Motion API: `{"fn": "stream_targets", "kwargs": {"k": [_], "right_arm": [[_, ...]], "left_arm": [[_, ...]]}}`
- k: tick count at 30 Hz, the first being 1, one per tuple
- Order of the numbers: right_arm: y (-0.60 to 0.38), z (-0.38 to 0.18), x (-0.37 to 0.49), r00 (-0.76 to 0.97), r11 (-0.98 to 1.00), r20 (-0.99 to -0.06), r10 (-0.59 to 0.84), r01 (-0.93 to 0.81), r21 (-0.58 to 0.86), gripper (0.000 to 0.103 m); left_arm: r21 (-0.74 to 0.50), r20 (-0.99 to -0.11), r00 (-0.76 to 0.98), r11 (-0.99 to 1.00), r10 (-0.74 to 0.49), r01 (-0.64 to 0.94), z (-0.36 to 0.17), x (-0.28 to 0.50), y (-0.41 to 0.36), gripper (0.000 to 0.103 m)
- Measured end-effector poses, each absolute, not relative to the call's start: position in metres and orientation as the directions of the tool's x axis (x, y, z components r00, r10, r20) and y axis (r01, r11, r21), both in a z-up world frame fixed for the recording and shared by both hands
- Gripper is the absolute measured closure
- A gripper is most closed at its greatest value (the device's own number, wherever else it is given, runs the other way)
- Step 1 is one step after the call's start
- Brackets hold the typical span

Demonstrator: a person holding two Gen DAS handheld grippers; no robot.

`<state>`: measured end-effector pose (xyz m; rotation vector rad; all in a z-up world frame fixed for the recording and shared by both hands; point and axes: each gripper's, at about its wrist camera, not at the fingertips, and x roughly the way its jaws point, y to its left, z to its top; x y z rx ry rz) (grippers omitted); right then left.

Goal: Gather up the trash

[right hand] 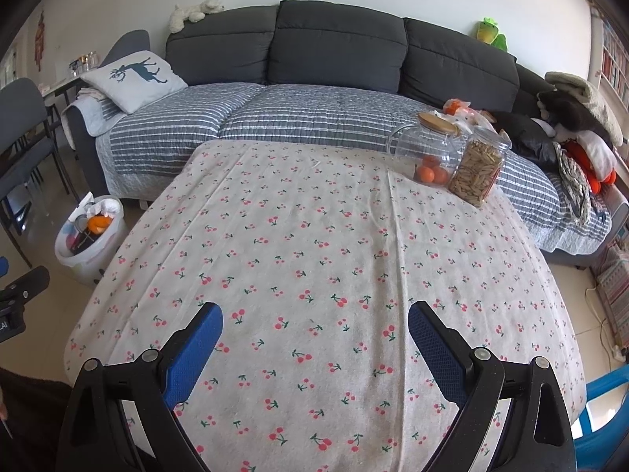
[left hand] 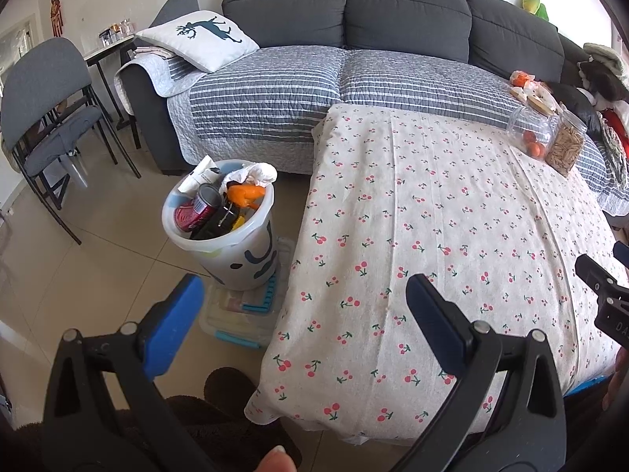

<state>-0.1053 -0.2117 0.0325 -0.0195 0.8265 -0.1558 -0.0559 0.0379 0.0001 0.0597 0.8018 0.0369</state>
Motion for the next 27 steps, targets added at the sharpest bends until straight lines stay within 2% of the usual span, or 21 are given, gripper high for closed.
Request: {"fn": "stream_targets", "kwargs": {"k": [27], "right_arm": [[-0.2052, 0.0270, -0.1020, 0.656, 0.991, -0.744, -0.131, 0.108, -0.079, 0.006]], "left_arm": [[0.048, -0.737, 0.674, 0.999, 0.037, -0.002, -0.0024, -0.0540, 0.0348, 0.001]]}}
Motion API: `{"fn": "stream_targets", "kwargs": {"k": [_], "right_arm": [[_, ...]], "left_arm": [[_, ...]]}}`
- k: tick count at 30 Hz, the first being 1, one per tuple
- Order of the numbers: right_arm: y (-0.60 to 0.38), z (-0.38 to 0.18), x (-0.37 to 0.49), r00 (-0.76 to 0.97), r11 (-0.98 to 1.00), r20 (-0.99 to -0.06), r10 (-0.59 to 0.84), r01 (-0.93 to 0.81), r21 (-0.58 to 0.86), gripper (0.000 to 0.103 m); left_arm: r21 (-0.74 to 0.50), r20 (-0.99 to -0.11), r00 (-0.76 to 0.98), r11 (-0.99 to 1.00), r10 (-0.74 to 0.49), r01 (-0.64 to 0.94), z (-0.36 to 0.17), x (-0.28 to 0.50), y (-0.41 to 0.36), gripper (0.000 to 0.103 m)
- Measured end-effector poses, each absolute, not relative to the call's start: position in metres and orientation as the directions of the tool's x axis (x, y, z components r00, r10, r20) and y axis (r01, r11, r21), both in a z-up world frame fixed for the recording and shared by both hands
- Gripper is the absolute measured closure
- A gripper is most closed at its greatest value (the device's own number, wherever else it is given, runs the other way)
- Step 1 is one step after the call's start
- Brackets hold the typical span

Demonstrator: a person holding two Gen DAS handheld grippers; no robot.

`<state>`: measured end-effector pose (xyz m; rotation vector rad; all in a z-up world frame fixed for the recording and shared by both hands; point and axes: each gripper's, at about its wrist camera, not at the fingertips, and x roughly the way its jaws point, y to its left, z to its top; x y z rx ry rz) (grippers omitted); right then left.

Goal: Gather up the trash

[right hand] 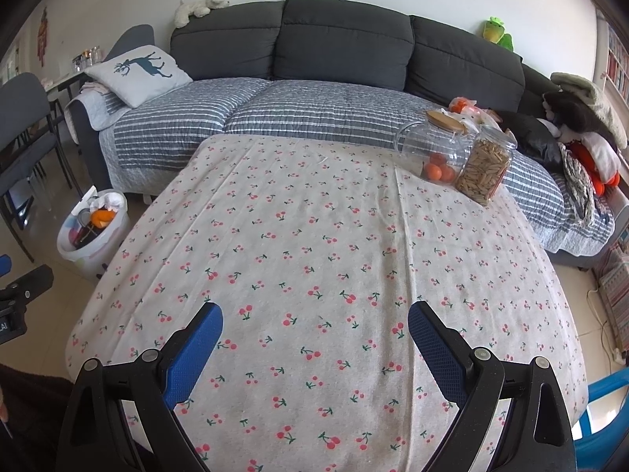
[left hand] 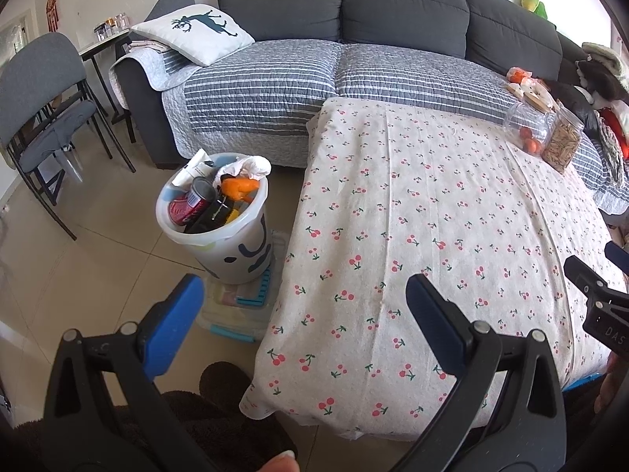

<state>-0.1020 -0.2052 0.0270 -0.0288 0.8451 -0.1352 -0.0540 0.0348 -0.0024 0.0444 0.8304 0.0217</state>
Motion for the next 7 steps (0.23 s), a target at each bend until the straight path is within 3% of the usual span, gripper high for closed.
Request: {"fn": "stream_targets", "kwargs": {"k": [7], "right_arm": [[-0.215, 0.020, -0.094, 0.643, 0.995, -0.761, -0.090, 0.094, -0.038, 0.006]], "left_arm": [[0.000, -0.761, 0.649, 1.000, -0.002, 0.004, 0.001, -0.050, 0.042, 0.001]]}}
